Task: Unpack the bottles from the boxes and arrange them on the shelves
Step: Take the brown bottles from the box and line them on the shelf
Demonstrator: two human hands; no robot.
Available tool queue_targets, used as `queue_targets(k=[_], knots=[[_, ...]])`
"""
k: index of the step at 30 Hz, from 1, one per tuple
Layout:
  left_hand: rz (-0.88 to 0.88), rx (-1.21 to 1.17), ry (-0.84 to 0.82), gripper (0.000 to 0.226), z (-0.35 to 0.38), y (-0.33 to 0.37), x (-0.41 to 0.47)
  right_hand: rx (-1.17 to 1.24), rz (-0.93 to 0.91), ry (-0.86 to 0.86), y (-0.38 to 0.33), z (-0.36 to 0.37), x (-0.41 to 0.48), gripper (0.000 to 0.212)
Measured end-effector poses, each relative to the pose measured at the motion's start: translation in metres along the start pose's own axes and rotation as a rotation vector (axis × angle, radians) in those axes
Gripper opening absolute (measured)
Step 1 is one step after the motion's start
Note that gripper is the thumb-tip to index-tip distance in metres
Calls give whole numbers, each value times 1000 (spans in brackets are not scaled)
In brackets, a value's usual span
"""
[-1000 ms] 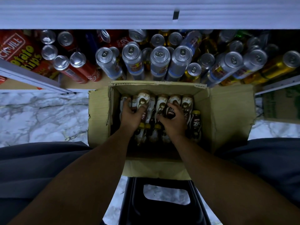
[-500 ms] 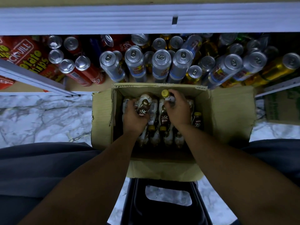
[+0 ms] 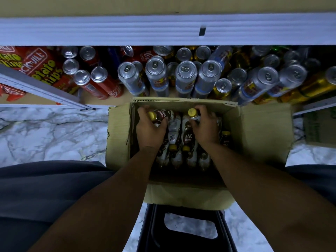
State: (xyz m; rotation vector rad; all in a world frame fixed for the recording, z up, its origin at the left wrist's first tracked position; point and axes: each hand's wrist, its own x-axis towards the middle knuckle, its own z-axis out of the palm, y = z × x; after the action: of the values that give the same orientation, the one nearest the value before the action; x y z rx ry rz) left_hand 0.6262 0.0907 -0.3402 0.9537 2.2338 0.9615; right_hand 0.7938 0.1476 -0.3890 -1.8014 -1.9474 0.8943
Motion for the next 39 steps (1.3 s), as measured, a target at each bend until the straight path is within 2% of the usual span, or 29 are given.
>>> queue_targets(k=[4,11,14,19,22,26,39], knots=[[26,-41,-38,63,-5,12,1,190,93,45,2,-19,-4,46],[186,-112,-59,52,-31,51,-16,394,-41,26,-40,-77,-21,46],[303,-161,-89,50,-50,72,-30,397,-116,65,-61,-108,-34,51],[433,-201,-171,68,-83,115,-50,431,-202,85,-99,-167,-58,57],[507,-221,-195,71,-103,145,-59,443,-261,105,-114,-203,-69,57],[595,-203,-228,64,-129,191,-71,441,-326,142,-127,-252,-78,56],[820,-233,-308,68,-153,326,-65,372,-446,268,-162,-382,-55,52]])
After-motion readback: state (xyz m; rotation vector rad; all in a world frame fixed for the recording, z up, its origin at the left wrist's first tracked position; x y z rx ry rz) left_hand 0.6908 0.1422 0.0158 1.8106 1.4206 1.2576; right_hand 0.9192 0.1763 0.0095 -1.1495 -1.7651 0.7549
